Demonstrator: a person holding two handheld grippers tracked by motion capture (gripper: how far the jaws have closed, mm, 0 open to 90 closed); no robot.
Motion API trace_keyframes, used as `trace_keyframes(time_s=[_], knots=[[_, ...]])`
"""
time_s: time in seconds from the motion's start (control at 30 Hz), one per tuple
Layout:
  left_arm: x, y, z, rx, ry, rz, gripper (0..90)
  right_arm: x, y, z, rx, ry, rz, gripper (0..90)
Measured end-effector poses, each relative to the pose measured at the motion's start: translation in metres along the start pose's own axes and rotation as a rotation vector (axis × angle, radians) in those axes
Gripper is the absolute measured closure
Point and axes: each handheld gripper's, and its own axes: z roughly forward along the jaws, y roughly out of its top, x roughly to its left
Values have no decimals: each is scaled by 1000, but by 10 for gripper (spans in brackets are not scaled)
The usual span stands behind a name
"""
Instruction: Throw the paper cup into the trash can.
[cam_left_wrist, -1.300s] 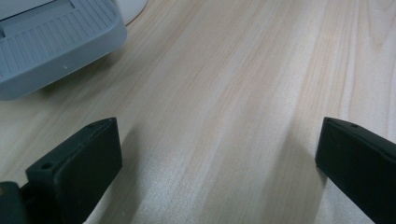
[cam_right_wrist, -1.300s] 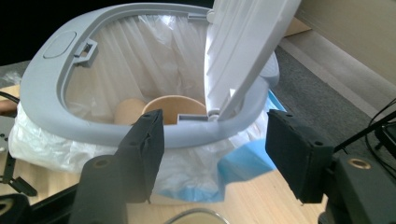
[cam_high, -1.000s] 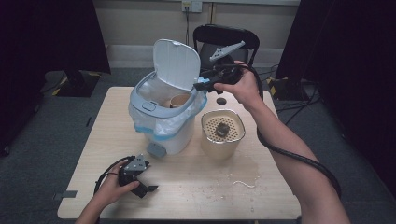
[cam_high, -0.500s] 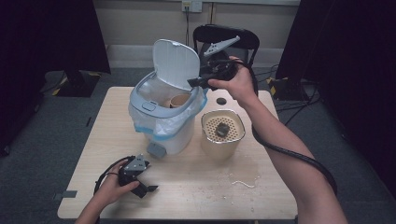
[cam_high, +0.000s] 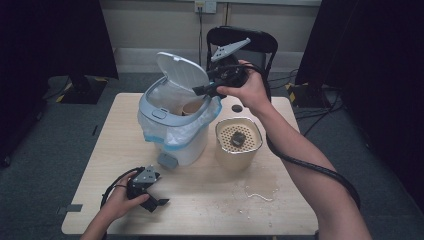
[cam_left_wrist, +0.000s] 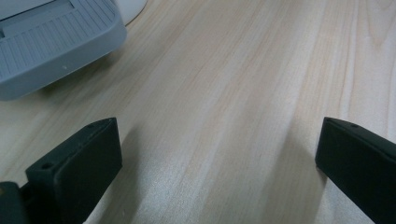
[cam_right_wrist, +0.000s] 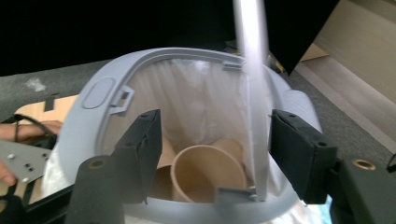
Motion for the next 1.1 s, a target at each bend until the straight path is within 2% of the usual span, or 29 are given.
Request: trace_keyframes(time_s=[0.37, 0.53, 0.7, 0.87, 1.0, 1.1], knots=[[0, 0, 1, -12, 3, 3, 0, 19, -3, 5, 9, 79, -30, 286], [0, 0, 1, -13, 3, 4, 0, 26, -7, 7, 17, 100, -29, 284], [0, 0, 1, -12, 3, 4, 0, 28, -8, 5, 7, 135, -8, 286], [0, 0, 1, -11, 3, 3, 0, 31, -9, 8, 41, 171, 3, 309], [0, 0, 0, -6, 4, -1, 0, 34, -10, 10, 37, 204, 4, 374], [0, 0, 1, -12, 2, 3, 0, 32, -11, 10, 27, 219, 27, 457]])
